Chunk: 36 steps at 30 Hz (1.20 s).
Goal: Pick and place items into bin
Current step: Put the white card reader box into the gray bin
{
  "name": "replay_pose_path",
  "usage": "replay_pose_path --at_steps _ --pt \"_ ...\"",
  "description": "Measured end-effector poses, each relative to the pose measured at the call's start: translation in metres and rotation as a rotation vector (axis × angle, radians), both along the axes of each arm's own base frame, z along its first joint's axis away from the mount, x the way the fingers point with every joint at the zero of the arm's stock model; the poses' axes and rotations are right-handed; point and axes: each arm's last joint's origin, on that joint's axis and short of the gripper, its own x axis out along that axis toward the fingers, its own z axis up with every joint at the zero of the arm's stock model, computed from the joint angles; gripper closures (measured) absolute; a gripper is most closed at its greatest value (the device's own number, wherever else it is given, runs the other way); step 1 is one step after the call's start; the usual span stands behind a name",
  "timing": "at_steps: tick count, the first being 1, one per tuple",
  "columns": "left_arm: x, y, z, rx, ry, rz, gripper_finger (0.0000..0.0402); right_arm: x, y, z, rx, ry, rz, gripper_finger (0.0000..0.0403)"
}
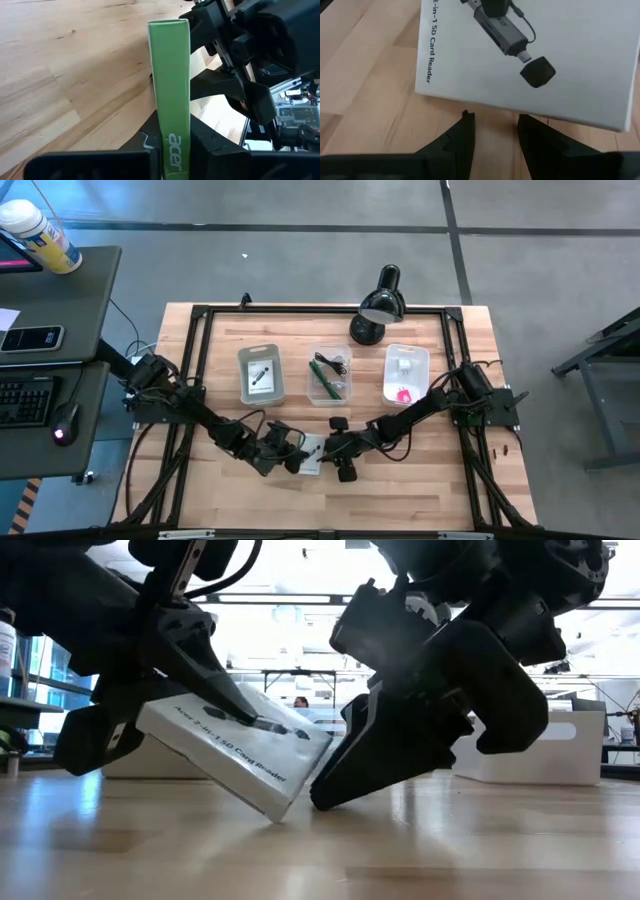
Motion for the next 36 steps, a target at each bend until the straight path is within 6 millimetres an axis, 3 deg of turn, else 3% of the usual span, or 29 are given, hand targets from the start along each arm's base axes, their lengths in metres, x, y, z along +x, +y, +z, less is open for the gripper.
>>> replay_pose_path --at_steps 9,23,29,36 --pt "0.002 -0.001 0.005 0.056 -0.043 -0.034 0.0360 -0.003 -0.001 0.003 0.023 0.042 -0.026 0.0263" --pt "-0.005 0.004 0.051 0.294 -0.128 -0.162 0.0369 -0.015 -0.003 0.027 0.056 0.134 -0.014 0.0263" --pt "-0.024 0.014 0.074 0.391 -0.047 -0.181 0.0374 -0.017 -0.005 0.041 0.078 0.113 -0.035 0.0263" --pt "-0.066 0.036 0.109 0.503 0.060 -0.119 0.0374 -0.019 -0.005 0.053 0.111 0.093 -0.055 0.0263"
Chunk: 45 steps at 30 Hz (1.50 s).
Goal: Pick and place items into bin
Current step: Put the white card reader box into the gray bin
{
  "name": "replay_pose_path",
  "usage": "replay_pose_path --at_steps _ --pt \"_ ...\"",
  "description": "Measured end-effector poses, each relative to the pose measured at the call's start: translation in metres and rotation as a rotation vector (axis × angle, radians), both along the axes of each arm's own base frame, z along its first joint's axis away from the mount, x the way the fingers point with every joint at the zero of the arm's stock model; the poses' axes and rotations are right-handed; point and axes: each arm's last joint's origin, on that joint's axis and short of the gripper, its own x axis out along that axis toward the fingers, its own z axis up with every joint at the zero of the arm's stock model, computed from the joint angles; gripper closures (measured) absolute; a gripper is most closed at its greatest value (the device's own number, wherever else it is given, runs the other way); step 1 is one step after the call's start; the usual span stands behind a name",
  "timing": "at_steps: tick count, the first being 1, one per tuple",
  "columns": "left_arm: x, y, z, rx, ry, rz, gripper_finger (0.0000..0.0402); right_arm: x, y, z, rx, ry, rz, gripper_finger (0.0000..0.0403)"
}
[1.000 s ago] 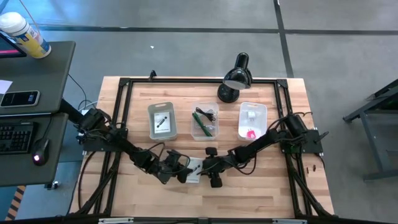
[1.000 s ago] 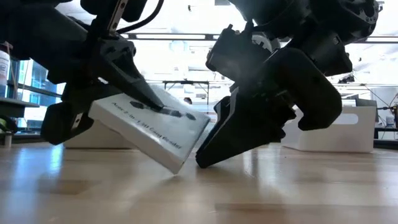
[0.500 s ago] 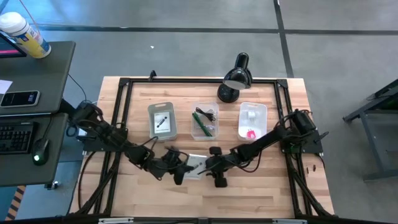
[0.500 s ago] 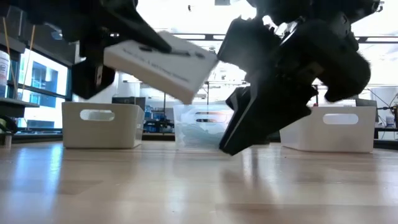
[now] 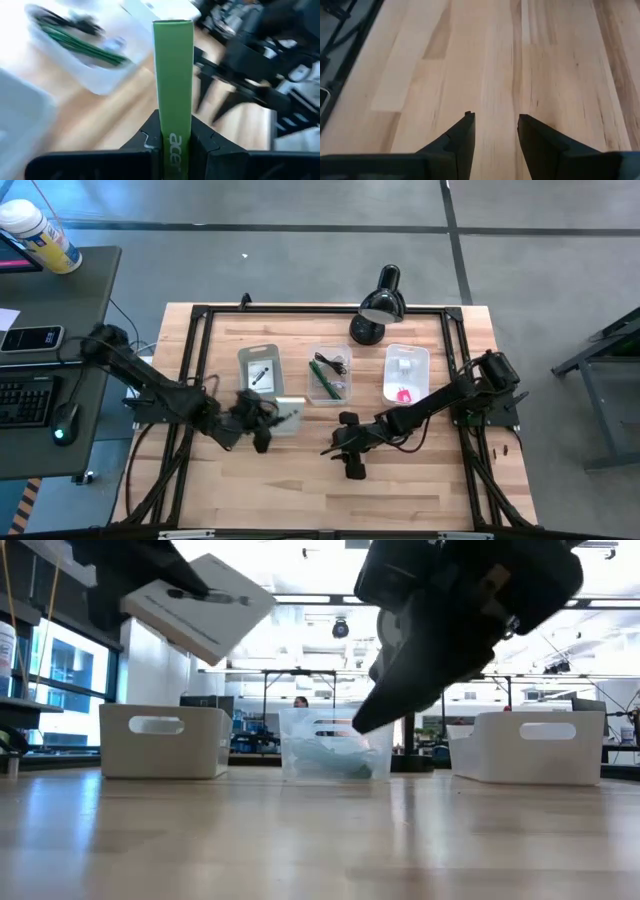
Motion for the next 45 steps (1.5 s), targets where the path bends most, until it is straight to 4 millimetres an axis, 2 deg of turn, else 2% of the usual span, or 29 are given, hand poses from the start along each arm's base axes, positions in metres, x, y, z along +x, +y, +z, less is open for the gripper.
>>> replay_pose_path --at_steps 5,10,14,18,25,33,38,45 --pt "-0.037 0.020 0.020 0.077 0.050 0.073 0.0377 -0.001 0.000 0.005 0.027 -0.009 -0.024 0.0263" --pt "-0.076 0.041 0.029 0.114 0.088 0.196 0.0376 0.000 -0.001 0.006 0.060 -0.013 -0.059 0.0263" --pt "-0.101 0.054 0.024 0.102 0.073 0.285 0.0381 0.001 -0.001 0.008 0.085 -0.023 -0.076 0.0263" --pt "-0.117 0.062 0.006 0.052 0.025 0.344 0.0381 0.004 0.000 0.012 0.113 -0.068 -0.080 0.0263" --pt "-0.129 0.068 -0.035 -0.044 -0.064 0.420 0.0379 0.008 0.002 0.018 0.154 -0.126 -0.085 0.0263" --pt "-0.138 0.073 -0.048 -0.069 -0.141 0.460 0.0379 0.005 0.000 0.033 0.176 -0.171 -0.107 0.0263" --pt "-0.138 0.074 -0.051 -0.112 -0.163 0.485 0.0378 0.000 -0.004 0.059 0.157 -0.269 -0.129 0.0263" --pt "-0.127 0.079 -0.044 -0.188 -0.195 0.490 0.0378 -0.018 -0.015 0.113 0.082 -0.455 -0.166 0.0263"
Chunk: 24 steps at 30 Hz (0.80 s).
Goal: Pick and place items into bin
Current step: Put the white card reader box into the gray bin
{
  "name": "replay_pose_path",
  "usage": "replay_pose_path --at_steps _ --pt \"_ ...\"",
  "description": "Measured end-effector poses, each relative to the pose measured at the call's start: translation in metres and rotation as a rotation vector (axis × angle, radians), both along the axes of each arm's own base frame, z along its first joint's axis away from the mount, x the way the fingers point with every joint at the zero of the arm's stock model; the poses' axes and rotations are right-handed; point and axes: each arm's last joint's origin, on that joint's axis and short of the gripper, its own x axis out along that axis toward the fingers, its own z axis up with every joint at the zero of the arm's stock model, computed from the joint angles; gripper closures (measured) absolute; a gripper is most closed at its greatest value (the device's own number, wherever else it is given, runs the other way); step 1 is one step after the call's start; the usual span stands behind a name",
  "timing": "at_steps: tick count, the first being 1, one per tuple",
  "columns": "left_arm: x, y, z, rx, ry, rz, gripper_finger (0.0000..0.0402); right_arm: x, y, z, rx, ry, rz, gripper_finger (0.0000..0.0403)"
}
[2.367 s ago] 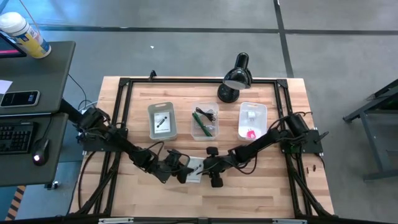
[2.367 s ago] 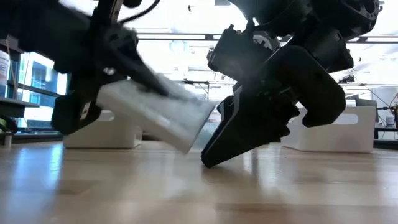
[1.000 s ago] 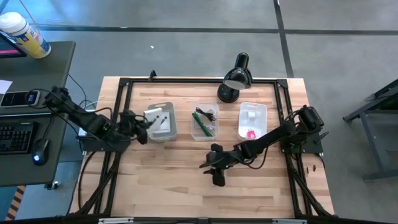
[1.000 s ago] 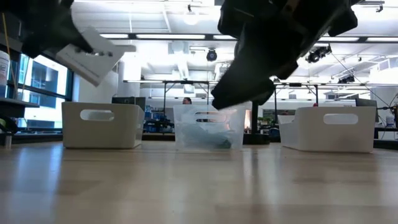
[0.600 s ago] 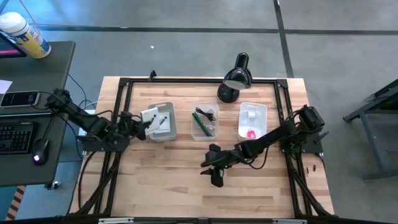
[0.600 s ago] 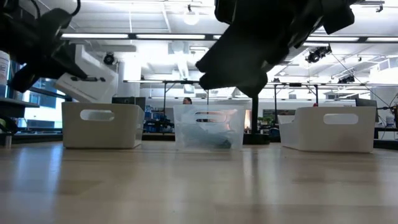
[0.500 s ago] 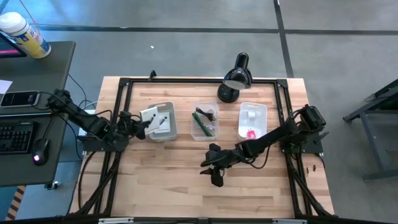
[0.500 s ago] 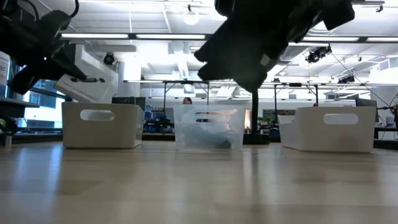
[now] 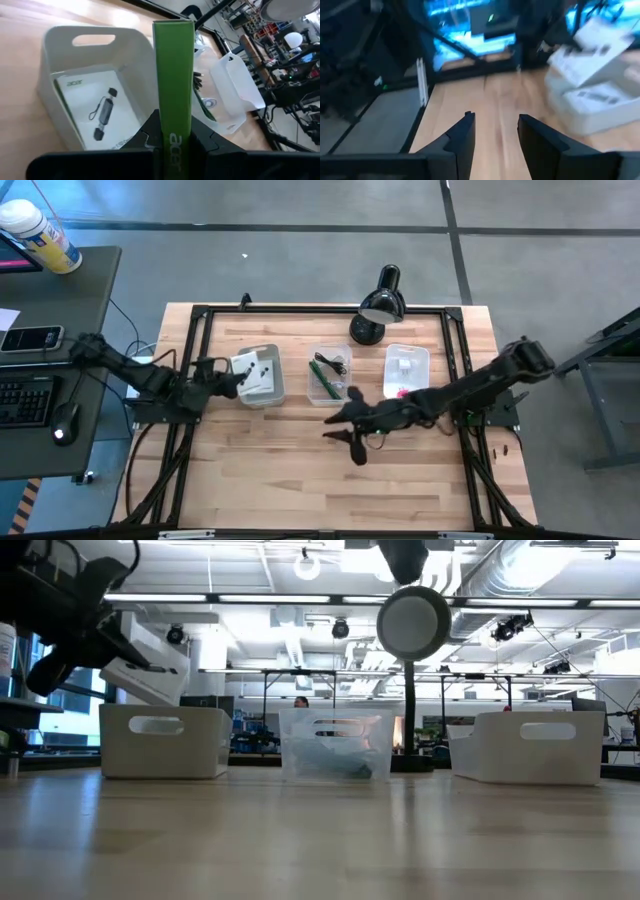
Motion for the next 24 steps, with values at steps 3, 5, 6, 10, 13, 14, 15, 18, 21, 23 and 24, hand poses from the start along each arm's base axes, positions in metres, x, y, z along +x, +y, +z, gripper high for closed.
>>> replay_pose_path --at_steps 3,5,6,10,13,14,15,18,21,23,24 --pt "0.003 0.006 0.000 -0.034 0.024 0.008 0.0378 -0.011 -0.005 0.019 -0.038 -0.043 -0.036 0.0263" --pt "0.005 0.011 -0.001 -0.048 0.047 0.012 0.0378 -0.018 -0.009 0.028 -0.049 -0.051 -0.051 0.0263" --pt "0.007 0.012 -0.001 -0.052 0.051 0.011 0.0378 -0.022 -0.010 0.031 -0.051 -0.051 -0.058 0.0263" --pt "0.017 0.021 0.001 -0.049 0.060 -0.005 0.0378 -0.035 -0.013 0.043 -0.072 -0.057 -0.082 0.0263" --pt "0.022 0.029 -0.003 -0.074 0.102 -0.020 0.0378 -0.043 -0.012 0.050 -0.086 -0.069 -0.093 0.0263" --pt "0.024 0.031 -0.004 -0.090 0.118 -0.025 0.0378 -0.046 -0.011 0.053 -0.092 -0.072 -0.096 0.0263" --pt "0.026 0.033 -0.006 -0.100 0.132 -0.027 0.0378 -0.048 -0.011 0.054 -0.098 -0.073 -0.099 0.0263" --pt "0.033 0.040 -0.007 -0.103 0.134 -0.037 0.0378 -0.055 -0.009 0.059 -0.113 -0.075 -0.113 0.0263" --pt "0.038 0.046 -0.009 -0.104 0.135 -0.049 0.0378 -0.062 -0.008 0.061 -0.128 -0.064 -0.131 0.0263" --pt "0.041 0.049 -0.011 -0.130 0.147 -0.057 0.0378 -0.065 -0.008 0.061 -0.135 -0.052 -0.139 0.0263" --pt "0.041 0.050 -0.014 -0.148 0.164 -0.062 0.0378 -0.067 -0.007 0.061 -0.137 -0.043 -0.144 0.0263"
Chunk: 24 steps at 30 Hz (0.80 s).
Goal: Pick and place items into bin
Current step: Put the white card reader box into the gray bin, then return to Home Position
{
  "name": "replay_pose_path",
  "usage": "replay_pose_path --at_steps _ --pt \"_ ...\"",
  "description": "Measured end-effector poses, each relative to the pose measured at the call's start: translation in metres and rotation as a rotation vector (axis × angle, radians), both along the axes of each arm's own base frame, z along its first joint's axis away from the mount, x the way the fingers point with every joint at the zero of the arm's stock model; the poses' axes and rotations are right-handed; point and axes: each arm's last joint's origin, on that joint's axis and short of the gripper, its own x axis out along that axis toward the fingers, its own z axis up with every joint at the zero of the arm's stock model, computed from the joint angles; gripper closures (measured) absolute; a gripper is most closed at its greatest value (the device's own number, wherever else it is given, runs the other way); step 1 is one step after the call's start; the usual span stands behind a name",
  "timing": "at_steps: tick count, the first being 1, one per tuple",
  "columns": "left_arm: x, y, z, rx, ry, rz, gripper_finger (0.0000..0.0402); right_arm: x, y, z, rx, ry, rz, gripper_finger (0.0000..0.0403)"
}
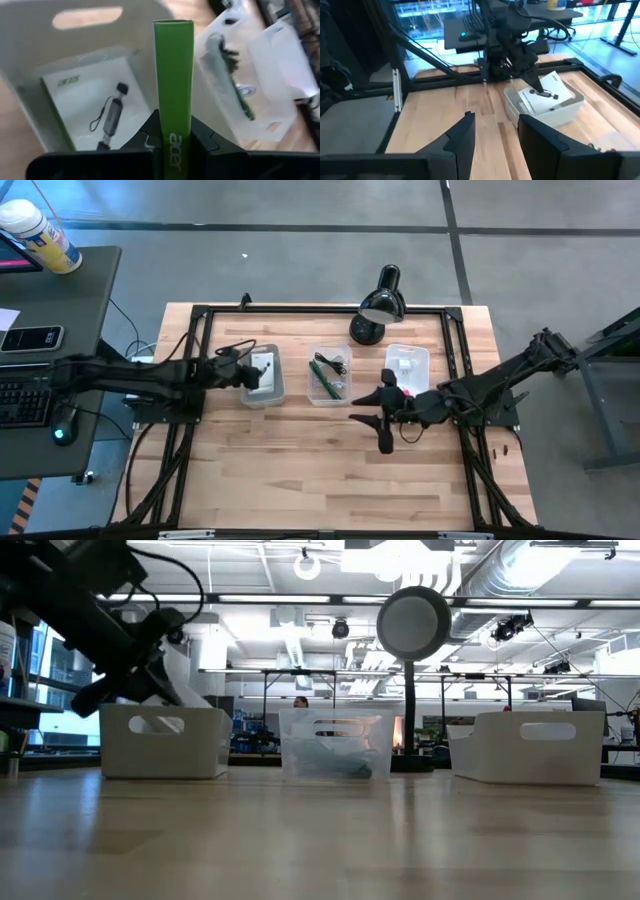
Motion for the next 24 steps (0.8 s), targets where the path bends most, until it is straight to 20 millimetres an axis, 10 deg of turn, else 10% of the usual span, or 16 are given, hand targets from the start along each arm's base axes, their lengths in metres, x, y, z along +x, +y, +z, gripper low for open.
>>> replay_pose_path --at_steps 24 --pt "0.0099 0.0053 -0.0034 0.033 0.018 -0.043 0.0171 -0.0034 0.0009 -0.0062 -0.028 0.063 -0.013 0.0263"
